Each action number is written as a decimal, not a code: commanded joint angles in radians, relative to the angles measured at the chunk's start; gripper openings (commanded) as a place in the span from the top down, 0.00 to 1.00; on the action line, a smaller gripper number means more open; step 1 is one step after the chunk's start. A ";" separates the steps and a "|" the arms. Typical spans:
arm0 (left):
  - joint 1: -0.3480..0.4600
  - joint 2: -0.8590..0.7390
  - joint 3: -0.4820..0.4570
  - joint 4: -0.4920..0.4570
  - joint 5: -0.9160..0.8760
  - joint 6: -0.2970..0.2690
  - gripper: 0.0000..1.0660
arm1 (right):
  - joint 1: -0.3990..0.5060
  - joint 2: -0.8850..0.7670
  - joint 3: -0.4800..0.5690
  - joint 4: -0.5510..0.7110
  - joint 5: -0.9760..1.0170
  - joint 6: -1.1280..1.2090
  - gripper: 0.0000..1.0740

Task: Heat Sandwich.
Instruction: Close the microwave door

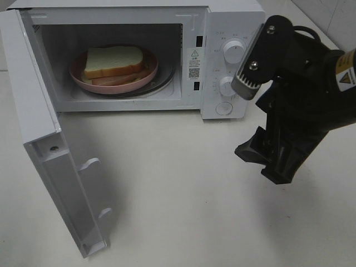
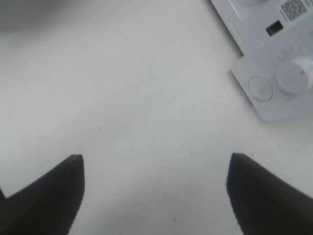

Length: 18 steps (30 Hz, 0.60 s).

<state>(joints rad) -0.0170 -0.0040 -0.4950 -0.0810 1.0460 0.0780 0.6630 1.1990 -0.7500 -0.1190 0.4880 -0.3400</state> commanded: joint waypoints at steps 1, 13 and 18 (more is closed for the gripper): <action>0.000 -0.022 0.003 -0.006 -0.008 -0.002 0.08 | -0.004 -0.050 0.002 -0.002 0.054 0.115 0.25; 0.000 -0.022 0.003 -0.006 -0.008 -0.002 0.08 | -0.004 -0.180 0.002 0.001 0.296 0.251 0.22; 0.000 -0.022 0.003 -0.006 -0.008 -0.002 0.08 | -0.004 -0.210 0.002 0.001 0.422 0.287 0.22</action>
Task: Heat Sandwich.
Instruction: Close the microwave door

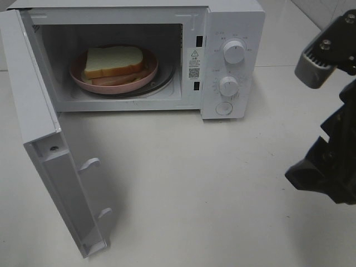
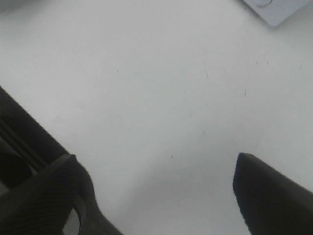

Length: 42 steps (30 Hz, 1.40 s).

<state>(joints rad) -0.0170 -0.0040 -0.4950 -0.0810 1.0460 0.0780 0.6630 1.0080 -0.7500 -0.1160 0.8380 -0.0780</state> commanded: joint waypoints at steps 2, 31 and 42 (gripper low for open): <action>0.000 -0.022 0.003 -0.006 -0.008 -0.002 0.08 | -0.004 -0.032 0.002 -0.005 0.113 0.036 0.22; 0.000 -0.022 0.003 -0.006 -0.008 -0.002 0.08 | -0.223 -0.484 0.002 -0.027 0.383 0.114 0.26; 0.000 -0.022 0.003 -0.006 -0.008 -0.002 0.08 | -0.356 -0.641 0.002 -0.024 0.377 0.145 0.27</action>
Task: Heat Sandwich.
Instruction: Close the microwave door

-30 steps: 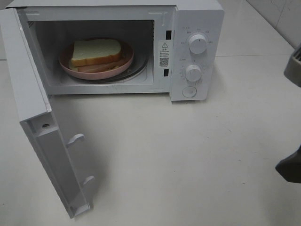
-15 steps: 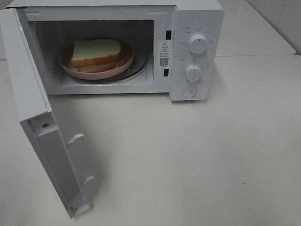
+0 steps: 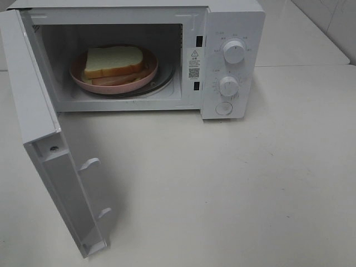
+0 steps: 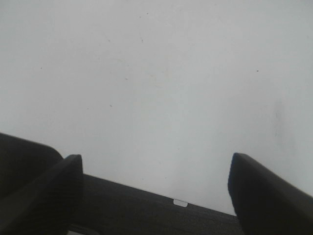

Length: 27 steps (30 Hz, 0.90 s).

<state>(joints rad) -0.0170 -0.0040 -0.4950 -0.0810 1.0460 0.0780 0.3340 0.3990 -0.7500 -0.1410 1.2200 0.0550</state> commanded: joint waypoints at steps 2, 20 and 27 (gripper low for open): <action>0.000 -0.022 0.003 -0.006 -0.008 -0.002 0.08 | -0.058 -0.065 0.003 0.001 -0.006 0.028 0.27; 0.000 -0.022 0.003 -0.006 -0.008 -0.002 0.08 | -0.246 -0.284 0.172 0.057 -0.087 0.085 0.29; 0.000 -0.022 0.003 -0.006 -0.008 -0.002 0.08 | -0.278 -0.352 0.219 0.063 -0.150 0.084 0.29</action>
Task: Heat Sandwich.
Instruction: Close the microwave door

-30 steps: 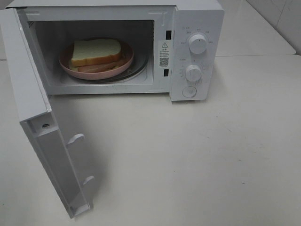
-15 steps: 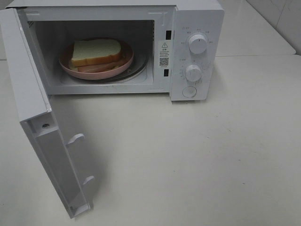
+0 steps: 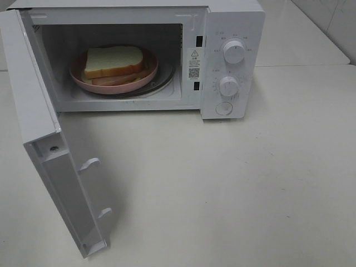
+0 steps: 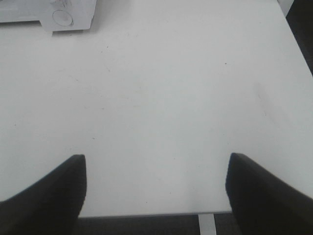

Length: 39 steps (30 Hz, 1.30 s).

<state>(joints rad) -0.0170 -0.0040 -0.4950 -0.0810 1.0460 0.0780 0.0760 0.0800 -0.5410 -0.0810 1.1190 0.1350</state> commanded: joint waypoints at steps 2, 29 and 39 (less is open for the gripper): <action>0.000 -0.022 0.003 -0.006 -0.008 -0.002 0.08 | -0.042 -0.077 0.038 0.008 -0.078 -0.001 0.29; 0.000 -0.022 0.003 -0.006 -0.008 -0.002 0.08 | -0.064 -0.111 0.035 0.013 -0.079 -0.002 0.29; 0.000 -0.022 0.003 -0.006 -0.008 -0.002 0.08 | -0.064 -0.111 0.035 0.013 -0.079 -0.002 0.30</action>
<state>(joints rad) -0.0170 -0.0040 -0.4950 -0.0810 1.0460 0.0780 0.0170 -0.0040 -0.5060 -0.0700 1.0490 0.1330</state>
